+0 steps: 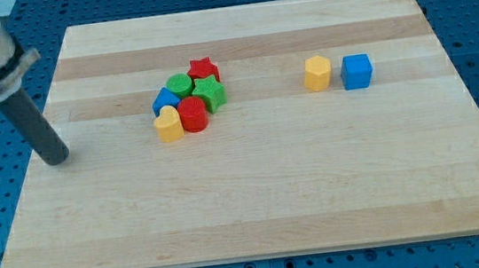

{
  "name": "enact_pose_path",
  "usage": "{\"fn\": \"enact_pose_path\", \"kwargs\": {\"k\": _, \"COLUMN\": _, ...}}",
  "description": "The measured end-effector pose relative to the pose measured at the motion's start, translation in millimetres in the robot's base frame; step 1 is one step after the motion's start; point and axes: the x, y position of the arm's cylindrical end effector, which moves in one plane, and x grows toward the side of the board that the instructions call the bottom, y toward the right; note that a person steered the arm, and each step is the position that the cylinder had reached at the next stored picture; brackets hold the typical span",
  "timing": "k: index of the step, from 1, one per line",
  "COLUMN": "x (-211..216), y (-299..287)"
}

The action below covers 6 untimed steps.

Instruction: Place the yellow heart below the red circle

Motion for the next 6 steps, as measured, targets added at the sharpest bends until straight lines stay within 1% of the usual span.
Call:
{"fn": "enact_pose_path", "kwargs": {"k": 1, "x": -40.1, "y": 14.5}}
{"fn": "enact_pose_path", "kwargs": {"k": 2, "x": -58.2, "y": 56.1}}
{"fn": "enact_pose_path", "kwargs": {"k": 3, "x": -48.9, "y": 69.2}}
{"fn": "enact_pose_path", "kwargs": {"k": 4, "x": -36.8, "y": 95.3}}
{"fn": "enact_pose_path", "kwargs": {"k": 5, "x": -34.7, "y": 127.4}}
{"fn": "enact_pose_path", "kwargs": {"k": 6, "x": -31.0, "y": 135.6}}
